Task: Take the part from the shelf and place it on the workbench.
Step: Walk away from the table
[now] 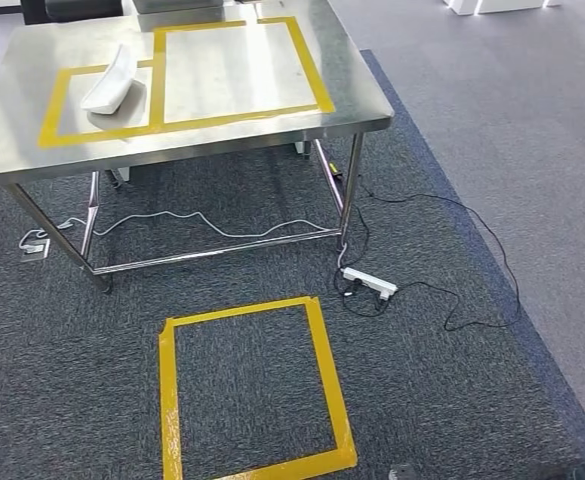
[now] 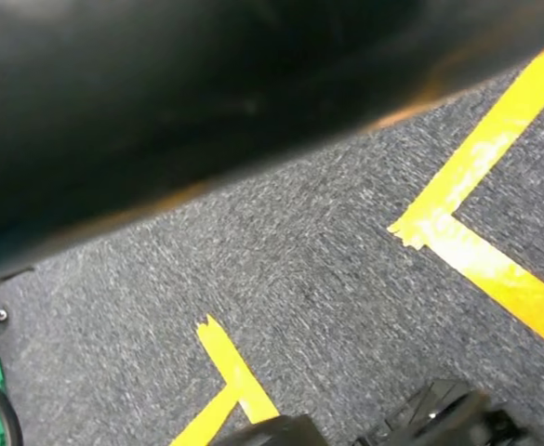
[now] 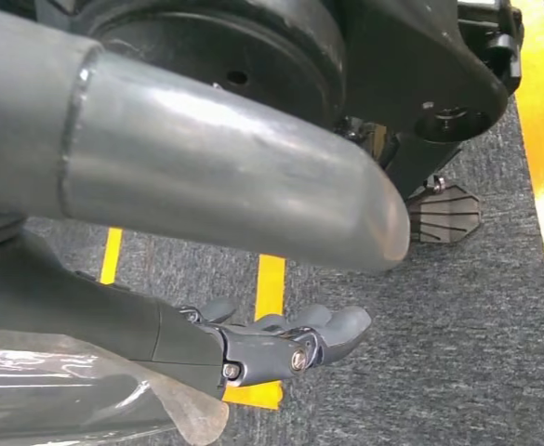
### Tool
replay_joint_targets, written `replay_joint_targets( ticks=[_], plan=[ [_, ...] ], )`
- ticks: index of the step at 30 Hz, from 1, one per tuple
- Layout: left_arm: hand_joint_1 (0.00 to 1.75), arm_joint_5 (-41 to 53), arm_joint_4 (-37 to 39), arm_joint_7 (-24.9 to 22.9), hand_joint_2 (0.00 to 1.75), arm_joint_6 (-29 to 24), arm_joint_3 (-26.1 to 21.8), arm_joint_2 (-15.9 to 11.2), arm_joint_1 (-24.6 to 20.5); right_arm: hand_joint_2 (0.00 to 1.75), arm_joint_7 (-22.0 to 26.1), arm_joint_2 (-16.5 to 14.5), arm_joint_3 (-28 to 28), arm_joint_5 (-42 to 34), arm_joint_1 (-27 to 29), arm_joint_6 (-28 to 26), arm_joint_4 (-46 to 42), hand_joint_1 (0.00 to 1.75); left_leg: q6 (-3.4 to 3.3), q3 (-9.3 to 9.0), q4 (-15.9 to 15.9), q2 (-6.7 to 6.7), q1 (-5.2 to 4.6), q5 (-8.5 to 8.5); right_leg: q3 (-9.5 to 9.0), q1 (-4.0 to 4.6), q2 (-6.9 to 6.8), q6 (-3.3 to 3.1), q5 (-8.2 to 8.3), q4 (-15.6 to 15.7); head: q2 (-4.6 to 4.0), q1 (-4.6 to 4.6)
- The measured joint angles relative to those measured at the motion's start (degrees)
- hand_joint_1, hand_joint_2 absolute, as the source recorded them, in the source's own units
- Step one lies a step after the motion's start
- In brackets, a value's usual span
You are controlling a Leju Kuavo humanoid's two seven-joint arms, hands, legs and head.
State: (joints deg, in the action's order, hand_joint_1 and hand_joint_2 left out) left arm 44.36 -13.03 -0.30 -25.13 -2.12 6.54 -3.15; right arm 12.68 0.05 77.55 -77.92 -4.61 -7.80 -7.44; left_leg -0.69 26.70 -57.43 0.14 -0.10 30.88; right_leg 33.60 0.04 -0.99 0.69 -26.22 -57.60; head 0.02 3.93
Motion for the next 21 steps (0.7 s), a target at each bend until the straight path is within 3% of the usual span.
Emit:
replay_joint_targets(
  ticks=[2,3,4,5,7,8,9,10,12,14,15,17,18,19,21],
  plan=[
    [0.00,0.06,0.03,-0.53,0.00,-0.48,0.01,0.84,0.07,0.00,-0.11,0.13,-0.01,0.07,0.06,0.15,0.03,0.00,-0.57,0.54,0.95,-0.11,-0.07,-0.71,0.52,-0.16,0.01,0.76,0.76,0.09,0.00,-0.04],
    [0.00,0.09,0.05,-0.68,0.00,-0.53,0.02,1.18,0.11,0.00,-0.17,0.22,-0.01,0.12,0.11,0.24,0.04,0.00,-0.96,1.08,1.15,-0.22,0.03,-1.35,0.95,-0.21,0.13,1.11,0.07,-0.24,0.00,-0.03],
    [0.00,0.14,0.08,-0.79,0.00,-0.52,0.02,1.41,0.15,0.00,-0.23,0.30,0.00,0.16,0.17,0.31,0.06,0.00,-1.34,1.75,1.32,-0.34,0.17,-2.05,1.57,-0.23,0.32,1.41,-1.68,-1.42,0.00,0.05],
    [0.00,0.21,0.11,-0.86,0.00,-0.49,0.01,1.57,0.12,0.00,-0.27,0.38,0.01,0.21,0.21,0.37,0.08,0.00,-1.63,2.49,1.39,-0.46,0.28,-2.74,2.39,-0.32,0.51,1.66,-4.44,-3.81,0.00,0.16],
    [0.00,0.40,0.11,-0.94,0.00,-0.34,0.01,1.73,0.06,0.00,-0.32,0.39,0.02,0.30,0.20,0.48,0.08,0.00,-1.88,4.32,1.26,-0.52,0.22,-4.13,3.96,-0.45,0.73,2.04,-9.69,-10.87,0.00,0.43],
    [0.00,0.48,0.11,-0.95,0.00,-0.27,0.01,1.79,0.05,0.00,-0.33,0.40,0.02,0.33,0.19,0.50,0.08,0.00,-1.86,5.28,1.18,-0.57,0.18,-4.85,4.15,-0.52,0.75,2.20,-10.60,-13.93,0.00,0.46],
    [0.00,0.52,0.11,-0.96,0.00,-0.23,0.01,1.82,0.05,0.00,-0.33,0.44,0.02,0.37,0.19,0.52,0.09,0.00,-1.79,6.26,1.07,-0.62,0.17,-5.54,3.70,-0.58,0.76,2.32,-9.98,-15.51,0.00,0.47],
    [0.00,0.56,0.11,-0.96,0.00,-0.23,0.00,1.83,0.05,0.00,-0.33,0.51,0.02,0.39,0.18,0.52,0.09,0.00,-1.67,7.25,0.92,-0.66,0.19,-6.21,2.38,-0.64,0.76,2.40,-8.21,-15.23,0.00,0.46],
    [0.00,0.62,0.10,-0.95,0.00,-0.23,0.00,1.85,0.02,0.00,-0.32,0.68,0.02,0.39,0.07,0.52,0.10,0.00,-1.24,8.97,0.52,-0.64,0.21,-7.50,-2.93,-0.78,0.80,2.43,-5.13,-9.19,0.01,0.49],
    [0.00,0.71,0.09,-0.92,0.00,-0.24,0.00,1.89,-0.05,0.00,-0.27,0.74,0.01,0.39,-0.18,0.52,0.10,0.00,-0.67,10.01,0.20,-0.60,0.09,-8.81,-9.13,-0.75,0.96,2.07,-5.86,-0.01,0.02,0.54],
    [0.00,0.74,0.09,-0.91,0.00,-0.25,0.01,1.91,-0.10,0.00,-0.24,0.74,0.01,0.39,-0.27,0.52,0.10,0.00,-0.38,10.23,0.21,-0.60,0.04,-9.48,-10.83,-0.66,1.07,1.78,-6.76,2.97,0.03,0.55],
    [0.00,0.79,0.11,-0.88,0.00,-0.24,0.02,1.95,-0.09,0.00,-0.21,0.74,0.00,0.39,-0.25,0.53,0.10,0.00,0.21,10.45,0.42,-0.57,0.14,-10.53,-10.72,-0.53,1.06,0.86,-6.82,4.18,0.03,0.51],
    [0.00,0.80,0.13,-0.87,0.00,-0.20,0.02,1.97,-0.06,0.00,-0.22,0.74,0.01,0.39,-0.21,0.54,0.10,0.00,0.55,10.66,0.13,-0.52,0.25,-9.89,-10.19,-0.54,0.94,0.41,-6.33,4.05,0.02,0.49],
    [0.00,0.80,0.15,-0.91,0.00,-0.12,0.01,1.98,0.01,0.00,-0.25,0.74,0.01,0.39,-0.16,0.53,0.10,0.00,0.91,11.00,-1.04,-0.46,0.35,-7.90,-9.51,-0.58,0.76,-0.17,-5.73,3.95,0.02,0.37],
    [0.00,0.85,0.17,-0.99,0.00,0.05,0.00,1.96,0.07,0.00,-0.30,0.79,0.02,0.34,-0.12,0.51,0.13,0.00,1.48,11.87,-6.61,-0.40,0.48,-1.18,-7.91,-0.56,0.48,-0.92,-4.33,3.79,0.01,0.09]
  ],
)
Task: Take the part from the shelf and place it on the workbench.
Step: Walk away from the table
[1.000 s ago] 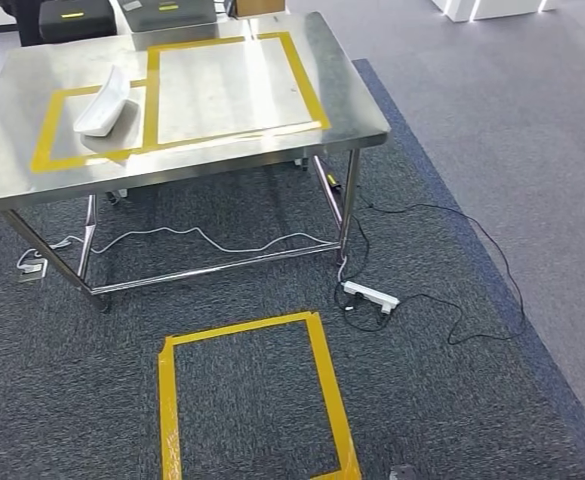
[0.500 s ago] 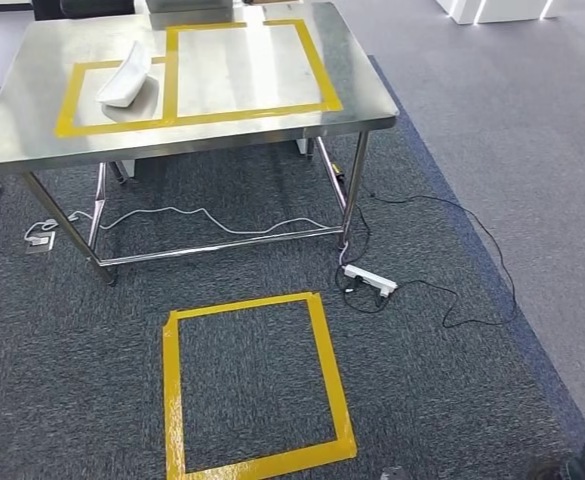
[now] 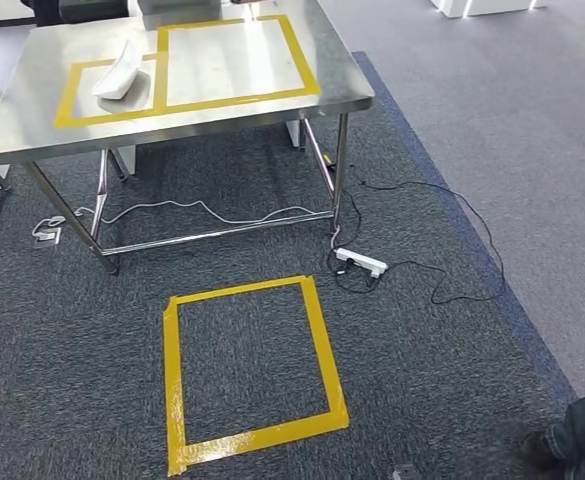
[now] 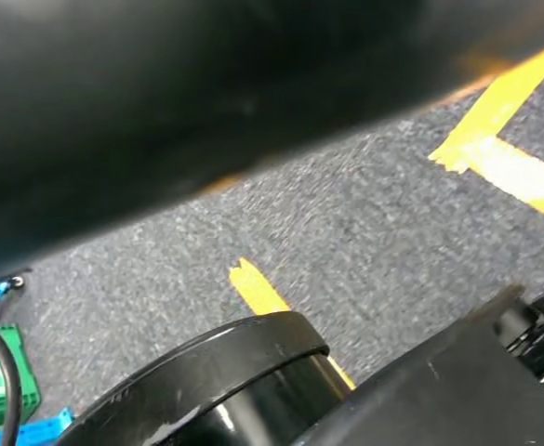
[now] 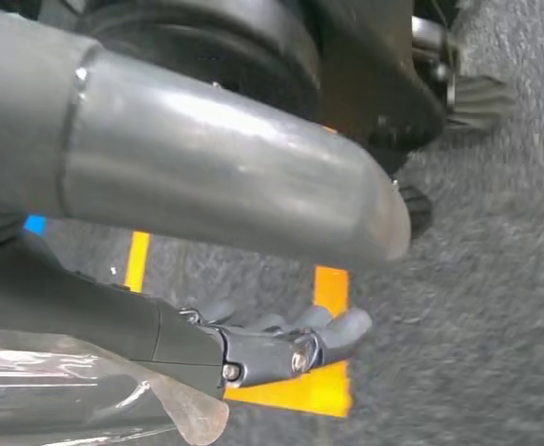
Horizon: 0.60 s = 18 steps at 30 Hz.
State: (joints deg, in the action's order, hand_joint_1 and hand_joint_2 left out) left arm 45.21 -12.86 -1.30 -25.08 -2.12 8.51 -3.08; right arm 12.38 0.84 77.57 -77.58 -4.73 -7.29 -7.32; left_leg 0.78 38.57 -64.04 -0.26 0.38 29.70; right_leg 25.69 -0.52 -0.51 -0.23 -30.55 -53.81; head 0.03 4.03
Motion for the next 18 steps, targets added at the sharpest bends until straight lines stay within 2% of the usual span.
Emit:
replay_joint_targets(
  ticks=[1,2,3,4,5,6,7,8,9,10,12,13,14,15,17,18],
  plan=[
    [0.00,0.02,0.00,-0.04,0.00,0.07,0.01,-0.01,0.00,0.00,-0.01,0.02,0.00,-0.03,0.01,-0.01,0.01,0.00,0.17,0.37,-3.89,0.00,0.01,2.98,0.76,0.07,-0.08,-0.17,0.70,-0.19,-0.01,-0.10],
    [0.00,0.03,0.00,-0.04,0.00,0.11,0.01,-0.01,-0.04,0.00,-0.01,0.04,0.00,-0.05,0.00,0.00,0.02,0.00,0.26,0.50,-7.38,0.00,0.02,4.45,1.66,0.13,-0.15,-0.18,1.34,-0.50,-0.01,-0.13],
    [0.00,0.04,0.01,-0.04,0.00,0.15,0.01,-0.01,-0.06,0.00,-0.01,0.04,0.00,-0.05,-0.02,0.01,0.03,0.00,0.25,0.16,-9.73,0.00,0.01,4.34,2.69,0.19,-0.22,-0.16,1.96,-0.93,-0.01,-0.14],
    [0.00,0.04,0.01,-0.04,0.00,0.19,0.01,-0.01,-0.07,0.00,-0.01,0.04,0.00,-0.07,-0.03,0.01,0.03,0.00,0.14,-0.87,-10.29,0.01,0.00,3.05,3.80,0.25,-0.27,-0.11,2.51,-1.46,-0.01,-0.14],
    [0.00,0.07,0.01,-0.04,0.00,0.21,0.00,-0.02,-0.08,0.00,-0.01,0.04,0.00,-0.07,-0.04,0.01,0.03,0.00,-0.10,-2.82,-8.75,0.02,-0.02,1.34,5.09,0.31,-0.30,-0.02,3.04,-2.02,0.00,-0.14],
    [0.00,0.11,0.01,-0.04,0.00,0.22,0.00,-0.03,-0.11,0.00,-0.01,0.04,0.01,-0.08,-0.05,0.01,0.03,0.00,-0.46,-5.54,-5.51,0.06,-0.08,0.18,6.19,0.34,-0.30,0.10,3.51,-2.55,0.01,-0.13],
    [0.00,0.15,0.00,-0.03,0.00,0.17,0.00,-0.03,-0.15,0.00,-0.01,0.04,0.01,-0.09,-0.06,0.01,0.02,0.00,-0.87,-8.65,-1.12,0.10,-0.21,0.06,7.09,0.45,-0.28,0.29,3.90,-3.03,0.01,-0.13],
    [0.00,0.19,0.00,-0.02,0.00,0.09,0.00,-0.03,-0.22,0.00,0.02,0.04,0.02,-0.09,-0.07,0.03,0.02,0.00,-1.24,-11.31,3.05,0.13,-0.33,0.71,7.75,0.52,-0.27,0.53,4.29,-3.35,0.02,-0.10],
    [0.00,0.21,0.00,-0.04,0.00,-0.01,0.01,-0.02,-0.30,0.00,0.04,0.05,0.03,-0.09,-0.09,0.04,0.02,0.00,-1.51,-12.96,6.03,0.15,-0.49,1.62,8.23,0.54,-0.29,0.83,4.71,-3.54,0.02,-0.11],
    [0.00,0.22,-0.01,-0.11,0.00,-0.11,0.01,0.00,-0.37,0.00,0.05,0.05,0.04,-0.09,-0.09,0.07,0.03,0.00,-1.74,-13.61,7.72,0.15,-0.64,2.21,8.60,0.54,-0.33,1.20,5.18,-3.58,0.02,-0.07],
    [0.00,0.31,0.00,-0.33,0.00,-0.17,0.00,0.05,-0.33,0.00,0.06,0.10,0.09,-0.08,-0.05,0.15,0.04,0.00,-2.37,-12.94,8.46,0.04,-0.63,1.74,9.31,0.35,-0.30,1.96,5.59,-3.74,0.01,-0.11],
    [0.00,0.36,0.00,-0.44,0.00,-0.15,0.00,0.10,-0.28,0.00,0.05,0.14,0.11,-0.09,0.01,0.20,0.04,0.00,-2.81,-12.45,8.57,-0.06,-0.55,1.19,9.90,0.28,-0.17,2.28,4.70,-4.62,0.01,-0.05],
    [0.00,0.40,0.01,-0.52,0.00,-0.12,0.00,0.16,-0.23,0.00,0.04,0.18,0.14,-0.09,0.07,0.23,0.04,0.00,-3.19,-11.88,8.72,-0.17,-0.46,0.58,10.83,0.20,0.02,2.55,2.92,-6.69,0.00,0.01],
    [0.00,0.42,0.01,-0.62,0.00,-0.06,0.00,0.21,-0.23,0.00,0.03,0.21,0.16,-0.10,0.10,0.26,0.04,0.00,-3.44,-11.25,8.71,-0.27,-0.47,0.04,12.08,0.10,0.19,2.77,0.45,-9.97,-0.01,0.10],
    [0.00,0.45,0.01,-0.80,0.00,0.11,0.00,0.27,-0.21,0.00,0.01,0.21,0.19,-0.09,0.14,0.36,0.04,0.00,-3.58,-9.84,8.64,-0.37,-0.59,-1.04,14.15,-0.02,0.31,3.13,-3.88,-17.36,-0.01,0.29],
    [0.00,0.45,0.01,-0.86,0.00,0.20,0.00,0.27,-0.18,0.00,0.00,0.22,0.19,-0.09,0.17,0.39,0.04,0.00,-3.53,-9.18,8.58,-0.42,-0.63,-1.56,14.11,-0.07,0.32,3.25,-4.74,-19.16,0.00,0.30]
  ],
)
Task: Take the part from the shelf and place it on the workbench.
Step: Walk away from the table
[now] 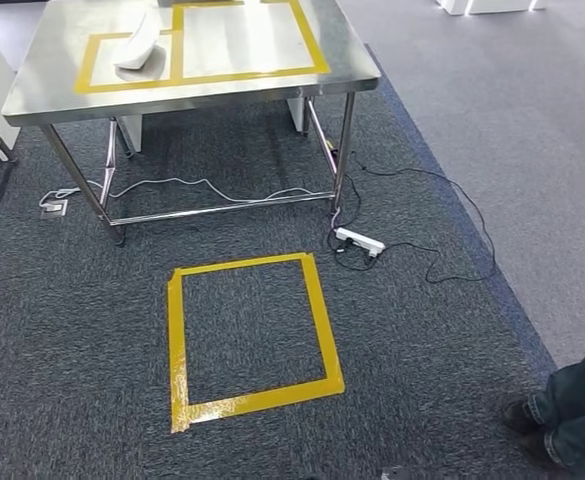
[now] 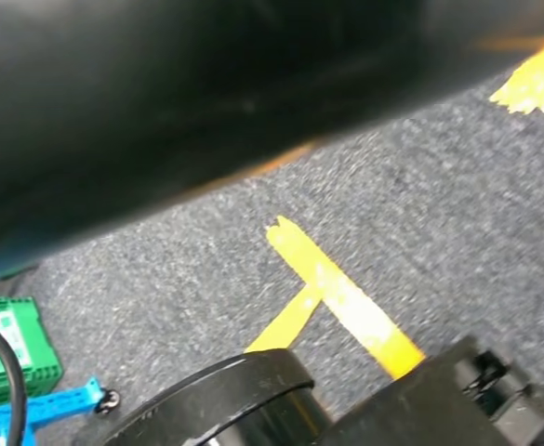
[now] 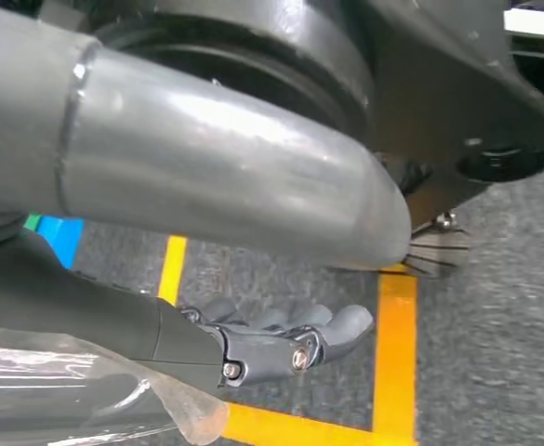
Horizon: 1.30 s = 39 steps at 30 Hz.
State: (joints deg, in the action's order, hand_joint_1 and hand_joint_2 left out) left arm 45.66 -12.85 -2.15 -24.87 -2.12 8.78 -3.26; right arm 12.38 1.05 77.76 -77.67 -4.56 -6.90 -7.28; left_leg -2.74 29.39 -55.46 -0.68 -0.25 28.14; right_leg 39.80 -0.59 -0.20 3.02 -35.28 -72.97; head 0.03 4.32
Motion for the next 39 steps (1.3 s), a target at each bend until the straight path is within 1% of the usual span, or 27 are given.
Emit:
replay_joint_targets(
  ticks=[1,2,4,5,6,8,10,12,14,15,16,17,19,20,21,24,26,27,29,30,31,32,34,35,36,37,39],
  plan=[
    [0.00,0.00,0.00,-0.03,0.00,0.06,0.00,0.00,0.03,0.00,-0.01,0.01,0.01,0.00,0.04,0.03,0.00,0.00,0.09,0.60,-0.09,-0.02,-0.01,-0.46,-1.23,-0.04,-0.01,0.07,0.20,0.50,0.00,0.02],
    [0.00,0.00,0.00,-0.03,0.00,0.10,0.00,0.02,0.04,0.00,-0.01,0.04,0.02,-0.01,0.05,0.03,0.00,0.00,0.23,1.11,-0.23,-0.02,0.03,-0.83,-3.70,-0.08,-0.01,0.08,1.30,3.40,0.00,0.03],
    [0.00,0.00,-0.01,-0.03,0.00,0.09,0.00,0.07,-0.03,0.00,0.04,0.10,0.03,-0.01,-0.10,0.05,0.00,0.00,0.65,1.99,-0.78,-0.01,-0.01,-1.35,-9.90,-0.09,-0.01,-0.05,3.55,12.36,-0.01,0.09],
    [0.00,0.00,-0.01,-0.04,0.00,0.09,0.00,0.09,-0.08,0.00,0.08,0.13,0.02,-0.01,-0.21,0.09,0.00,0.00,0.93,2.37,-1.09,-0.02,-0.10,-1.56,-11.94,-0.06,0.05,-0.33,4.11,15.70,0.00,0.09],
    [0.00,0.00,-0.02,-0.04,0.00,0.09,0.00,0.10,-0.13,0.00,0.10,0.13,0.02,-0.01,-0.27,0.14,0.00,0.00,1.23,2.64,-1.35,-0.03,-0.19,-1.76,-12.86,0.00,0.10,-0.64,4.18,17.49,0.01,0.08],
    [0.00,0.00,-0.02,-0.08,0.00,0.09,0.00,0.12,-0.17,0.00,0.12,0.13,0.02,-0.02,-0.15,0.22,0.00,0.00,1.84,2.93,-1.54,-0.04,-0.20,-2.20,-12.54,0.11,0.15,-1.49,4.28,17.75,0.01,0.06],
    [0.00,0.00,-0.02,-0.14,0.00,0.09,0.00,0.11,-0.15,0.00,0.11,0.13,0.03,-0.03,-0.05,0.23,0.01,0.00,2.51,3.41,-2.59,0.11,-0.04,-1.29,-12.24,0.01,-0.05,-2.48,4.82,17.77,0.01,-0.03],
    [0.00,0.02,-0.02,-0.18,0.00,0.21,0.00,0.07,-0.14,0.00,0.11,0.15,0.03,-0.06,-0.12,0.23,0.02,0.00,3.13,5.31,-7.54,0.27,0.13,2.46,-11.97,-0.08,-0.20,-3.32,5.49,17.83,0.00,-0.38],
    [0.00,0.07,-0.01,-0.21,0.00,0.56,0.00,0.03,-0.10,0.00,0.12,0.17,0.03,-0.09,-0.07,0.25,0.02,0.00,3.47,7.99,-15.20,0.28,0.25,6.61,-11.41,0.03,-0.23,-3.56,6.01,17.67,-0.01,-0.60],
    [0.00,0.10,-0.01,-0.23,0.00,0.74,0.00,0.02,-0.06,0.00,0.12,0.17,0.03,-0.09,-0.01,0.27,0.02,0.00,3.50,8.62,-17.64,0.28,0.26,7.43,-11.05,0.08,-0.24,-3.55,6.20,17.55,-0.01,-0.61],
    [0.00,0.11,-0.01,-0.23,0.00,0.83,0.00,0.01,-0.03,0.00,0.12,0.17,0.03,-0.09,0.03,0.28,0.02,0.00,3.43,8.32,-18.00,0.28,0.26,7.10,-10.75,0.12,-0.23,-3.51,6.33,17.41,-0.01,-0.61],
    [0.00,0.11,-0.01,-0.23,0.00,0.85,0.00,0.01,-0.01,0.00,0.12,0.17,0.04,-0.09,0.04,0.31,0.02,0.00,3.25,7.01,-16.08,0.29,0.25,5.77,-10.54,0.16,-0.21,-3.46,6.40,17.25,-0.01,-0.62],
    [0.00,0.16,-0.02,-0.24,0.00,0.86,0.00,-0.01,-0.06,0.00,0.13,0.17,0.05,-0.09,-0.01,0.34,0.02,0.00,2.56,2.76,-8.40,0.34,0.16,2.30,-10.33,0.30,-0.18,-3.33,6.46,16.96,-0.01,-0.61],
    [0.00,0.26,-0.02,-0.27,0.00,0.90,0.00,-0.01,-0.11,0.00,0.14,0.17,0.05,-0.09,-0.07,0.35,0.01,0.00,2.20,1.05,-4.95,0.36,0.08,1.26,-10.16,0.41,-0.15,-3.18,6.51,16.78,-0.01,-0.60],
    [0.00,0.36,-0.02,-0.30,0.00,0.97,0.00,-0.02,-0.17,0.00,0.14,0.17,0.07,-0.09,-0.12,0.36,0.01,0.00,1.89,0.11,-2.75,0.37,-0.01,0.85,-9.90,0.50,-0.17,-2.94,6.61,16.63,0.00,-0.57],
    [0.00,0.57,-0.01,-0.38,0.00,1.17,0.00,-0.01,-0.17,0.00,0.13,0.21,0.19,-0.10,-0.16,0.36,0.01,0.00,1.17,0.23,-1.36,0.39,-0.01,0.64,-9.08,0.50,-0.25,-1.96,6.98,16.41,0.02,-0.55],
    [0.00,0.61,-0.02,-0.44,0.00,1.21,0.00,0.04,-0.13,0.00,0.13,0.31,0.33,-0.10,-0.14,0.36,0.02,0.00,0.50,0.41,-0.75,0.29,0.23,-0.03,-8.01,0.42,-0.10,-1.35,5.39,14.58,0.01,-0.39],
    [0.00,0.63,-0.02,-0.44,0.00,1.22,0.00,0.08,-0.16,0.00,0.13,0.36,0.39,-0.10,-0.14,0.36,0.02,0.00,0.24,0.58,-0.53,0.22,0.33,-0.33,-6.77,0.34,-0.01,-1.07,3.59,11.94,0.01,-0.25],
    [0.00,0.66,-0.01,-0.45,0.00,1.22,0.00,0.09,-0.15,0.00,0.12,0.37,0.44,-0.09,-0.08,0.38,0.02,0.00,-0.04,1.15,-0.55,0.13,0.24,-0.71,-3.55,0.17,0.05,-0.57,-0.33,4.37,0.00,-0.02],
    [0.00,0.66,-0.01,-0.45,0.00,1.22,0.00,0.08,-0.11,0.00,0.11,0.37,0.46,-0.08,0.00,0.39,0.01,0.00,-0.04,1.41,-0.61,0.10,0.19,-0.86,-2.43,0.07,0.05,-0.38,-1.29,1.50,0.00,-0.02],
    [0.00,0.66,0.00,-0.45,0.00,1.22,0.00,0.07,-0.07,0.00,0.11,0.38,0.49,-0.09,0.09,0.39,0.01,0.00,-0.01,1.62,-0.69,0.09,0.16,-0.98,-2.30,-0.01,0.04,-0.25,-1.15,0.63,0.00,-0.02],
    [0.00,0.66,0.00,-0.45,0.00,1.23,0.00,0.06,-0.05,0.00,0.10,0.40,0.54,-0.09,0.16,0.39,0.00,0.00,0.06,1.79,-0.81,0.10,0.16,-1.08,-3.33,-0.07,0.04,-0.19,0.08,2.14,0.01,0.01],
    [0.00,0.66,-0.01,-0.45,0.00,1.30,0.00,0.08,-0.08,0.00,0.10,0.46,0.66,-0.11,0.14,0.38,0.01,0.00,0.30,1.97,-1.12,0.13,0.19,-1.14,-7.70,-0.17,0.03,-0.23,3.55,9.88,0.01,0.03],
    [0.00,0.66,-0.01,-0.45,0.00,1.33,0.00,0.09,-0.11,0.00,0.11,0.49,0.73,-0.11,0.04,0.38,0.01,0.00,0.53,2.10,-1.41,0.14,0.09,-1.11,-9.64,-0.16,0.08,-0.38,4.59,13.64,0.01,0.04],
    [0.00,0.66,-0.01,-0.48,0.00,1.37,0.00,0.09,-0.17,0.00,0.12,0.50,0.80,-0.09,-0.06,0.38,0.01,0.00,0.81,2.25,-1.60,0.15,-0.02,-1.14,-10.89,-0.14,0.14,-0.63,5.03,16.01,0.00,-0.01],
    [0.00,0.67,-0.01,-0.54,0.00,1.39,0.00,0.08,-0.21,0.00,0.13,0.49,0.85,-0.06,-0.10,0.38,0.00,0.00,0.89,2.43,-1.79,0.15,-0.18,-1.09,-11.35,-0.12,0.18,-0.88,4.95,17.04,0.01,-0.05],
    [0.00,0.68,-0.01,-0.72,0.00,1.41,0.00,0.05,-0.26,0.00,0.14,0.48,0.96,0.15,0.01,0.39,0.00,0.00,0.24,2.71,-1.94,0.17,-0.33,-1.28,-11.41,-0.07,0.18,-1.27,5.13,17.17,0.01,-0.20]
  ],
)
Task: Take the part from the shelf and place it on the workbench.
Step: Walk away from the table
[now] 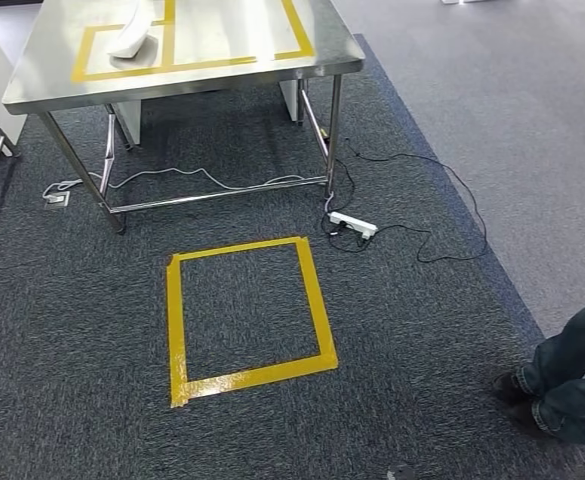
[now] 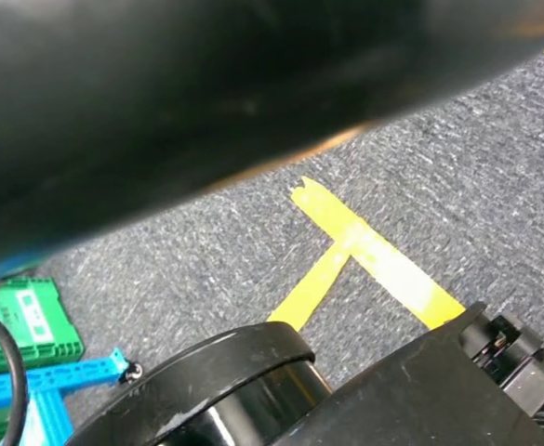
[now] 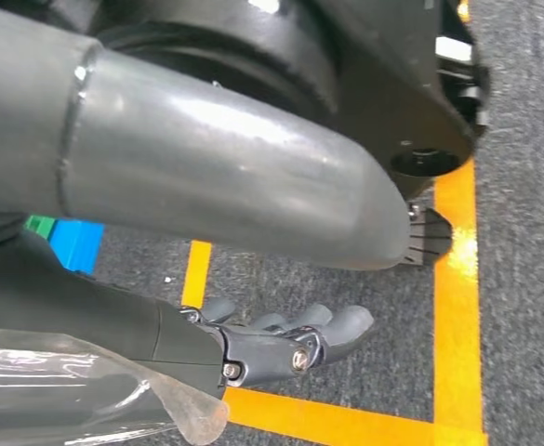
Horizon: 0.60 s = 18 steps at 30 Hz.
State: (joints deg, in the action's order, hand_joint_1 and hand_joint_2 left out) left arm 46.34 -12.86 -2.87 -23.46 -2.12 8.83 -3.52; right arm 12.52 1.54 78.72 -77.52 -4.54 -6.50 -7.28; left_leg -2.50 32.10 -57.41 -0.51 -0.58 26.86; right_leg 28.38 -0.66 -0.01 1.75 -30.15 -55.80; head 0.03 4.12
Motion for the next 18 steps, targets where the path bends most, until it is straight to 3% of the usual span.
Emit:
replay_joint_targets(
  ticks=[2,9,14,16,18],
  plan=[
    [0.00,0.04,0.00,-0.21,0.00,0.05,0.00,-0.04,0.00,0.00,-0.01,0.01,0.24,0.38,0.11,-0.04,0.00,0.00,-0.61,0.10,0.06,0.03,0.00,-0.32,0.08,0.09,-0.05,-0.22,0.19,-0.03,0.01,-0.03],
    [0.00,0.38,0.01,-0.42,0.00,0.21,0.00,-0.14,-0.04,0.00,-0.10,0.03,1.14,1.19,-0.07,-0.23,-0.02,0.00,-0.39,0.31,0.10,0.06,0.04,-0.66,0.37,0.13,-0.10,-0.50,0.40,-0.21,0.00,-0.04],
    [0.00,0.44,0.00,-0.59,0.00,0.21,0.00,-0.14,-0.07,0.00,-0.10,0.04,1.53,1.18,-0.23,-0.21,-0.04,0.00,-0.25,0.51,0.42,0.16,0.07,-0.83,0.37,0.13,-0.28,-0.17,0.50,0.00,0.00,-0.04],
    [0.00,0.44,-0.01,-0.61,0.00,0.19,0.00,-0.06,-0.13,0.00,-0.09,0.06,1.66,1.19,-0.29,-0.23,-0.04,0.00,-0.10,0.26,1.53,0.39,0.48,-1.45,0.94,0.17,-0.27,0.24,-0.65,-0.98,0.00,0.11],
    [0.00,0.43,-0.01,-0.61,0.00,0.17,0.00,0.03,-0.19,0.00,-0.09,0.08,1.80,1.19,-0.32,-0.25,-0.04,0.00,-0.03,0.32,2.15,0.72,0.76,-1.97,3.38,0.03,-0.12,0.72,-4.12,-6.18,0.00,0.43]
  ],
)
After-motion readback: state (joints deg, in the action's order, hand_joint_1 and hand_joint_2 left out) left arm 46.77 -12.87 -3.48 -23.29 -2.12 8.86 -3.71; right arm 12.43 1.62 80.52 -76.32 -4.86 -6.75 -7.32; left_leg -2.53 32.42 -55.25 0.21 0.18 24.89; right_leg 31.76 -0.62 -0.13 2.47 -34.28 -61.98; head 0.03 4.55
